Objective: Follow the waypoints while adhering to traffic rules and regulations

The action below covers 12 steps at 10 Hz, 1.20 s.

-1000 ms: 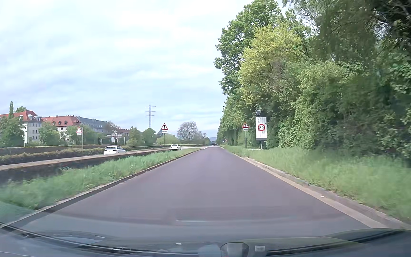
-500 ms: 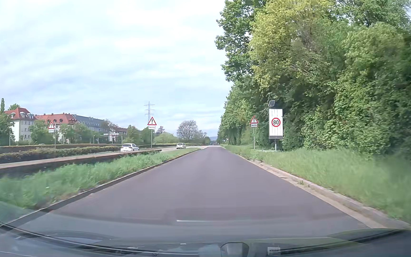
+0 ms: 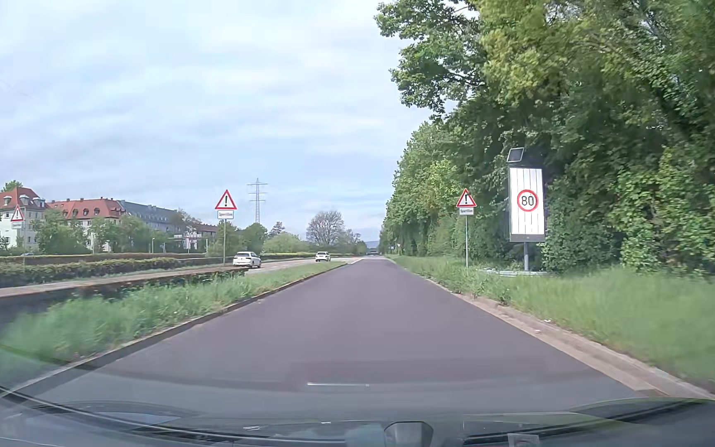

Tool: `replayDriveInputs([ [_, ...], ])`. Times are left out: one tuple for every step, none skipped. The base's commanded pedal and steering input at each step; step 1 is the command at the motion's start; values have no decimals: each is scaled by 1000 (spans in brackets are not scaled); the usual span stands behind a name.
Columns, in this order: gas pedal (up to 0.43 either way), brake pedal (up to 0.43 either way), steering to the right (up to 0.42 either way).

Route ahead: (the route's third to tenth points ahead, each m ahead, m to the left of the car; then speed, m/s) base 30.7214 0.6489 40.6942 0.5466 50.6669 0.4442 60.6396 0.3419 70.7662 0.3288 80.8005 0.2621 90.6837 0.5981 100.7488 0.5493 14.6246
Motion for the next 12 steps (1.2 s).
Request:
replayDriveInputs([
  [228, 0, -2],
  [228, 0, -2],
  [228, 0, -2],
  [228, 0, -2],
  [228, 0, -2],
  [228, 0, -2],
  [228, 0, -1],
  [228, 0, -1],
  [228, 0, -2],
  [228, 0, -2],
  [228, 0, -2],
  [228, 0, -1],
])
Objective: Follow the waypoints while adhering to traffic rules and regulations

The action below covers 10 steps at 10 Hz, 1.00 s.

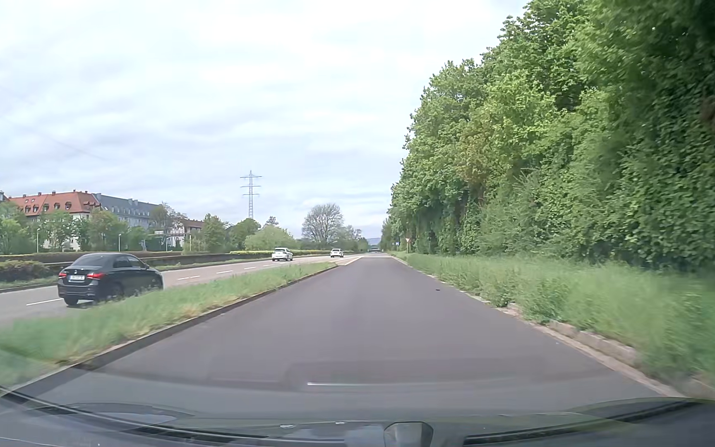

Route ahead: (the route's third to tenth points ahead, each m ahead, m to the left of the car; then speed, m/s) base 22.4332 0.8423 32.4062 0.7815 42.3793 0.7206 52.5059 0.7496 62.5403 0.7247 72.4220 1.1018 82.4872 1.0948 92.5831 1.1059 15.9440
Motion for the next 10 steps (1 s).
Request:
replayDriveInputs([
  [228, 0, -1],
  [228, 0, -1],
  [228, 0, -1],
  [228, 0, -1],
  [228, 0, -1],
  [228, 0, -1],
  [228, 0, -1],
  [228, 0, -1],
  [228, 0, -1],
  [228, 0, -1],
])
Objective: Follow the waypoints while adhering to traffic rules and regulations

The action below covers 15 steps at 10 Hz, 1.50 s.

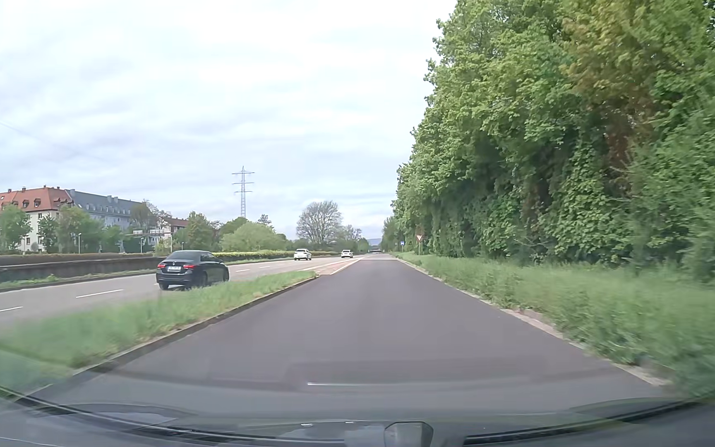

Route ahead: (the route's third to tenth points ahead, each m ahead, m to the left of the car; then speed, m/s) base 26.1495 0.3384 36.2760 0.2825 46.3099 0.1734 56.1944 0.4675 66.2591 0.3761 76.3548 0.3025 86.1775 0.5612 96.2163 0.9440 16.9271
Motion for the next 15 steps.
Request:
replayDriveInputs([
  [228, 0, -1],
  [228, 0, 0],
  [228, 0, 0],
  [228, 0, 0],
  [228, 0, 0],
  [228, 0, 0],
  [228, 0, 0],
  [228, 0, 0],
  [228, 0, 0],
  [228, 0, 0],
  [228, 0, 0],
  [228, 0, 0],
  [220, 0, 0],
  [209, 0, 0],
  [209, 0, 0],
])
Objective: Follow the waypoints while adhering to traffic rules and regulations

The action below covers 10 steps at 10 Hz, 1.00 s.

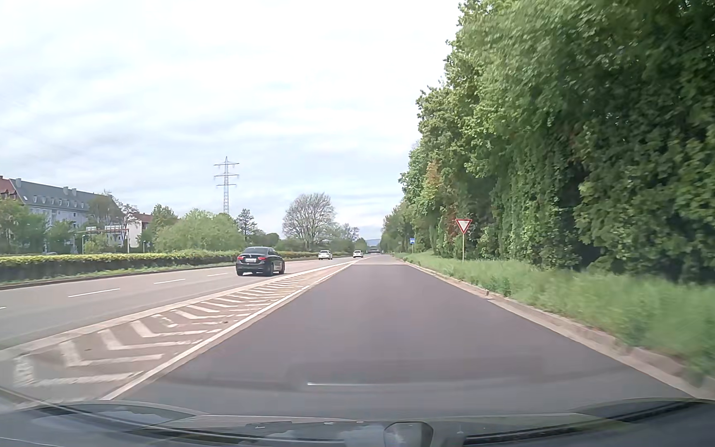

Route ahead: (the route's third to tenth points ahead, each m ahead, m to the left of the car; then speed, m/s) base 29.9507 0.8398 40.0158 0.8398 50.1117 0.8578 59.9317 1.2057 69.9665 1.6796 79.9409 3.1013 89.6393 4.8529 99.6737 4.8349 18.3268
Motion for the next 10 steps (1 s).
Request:
replayDriveInputs([
  [197, 0, 0],
  [197, 0, 0],
  [197, 0, 0],
  [197, 0, 0],
  [197, 0, 0],
  [197, 0, 0],
  [197, 0, 0],
  [197, 0, 0],
  [177, 0, 1],
  [177, 0, 1],
])
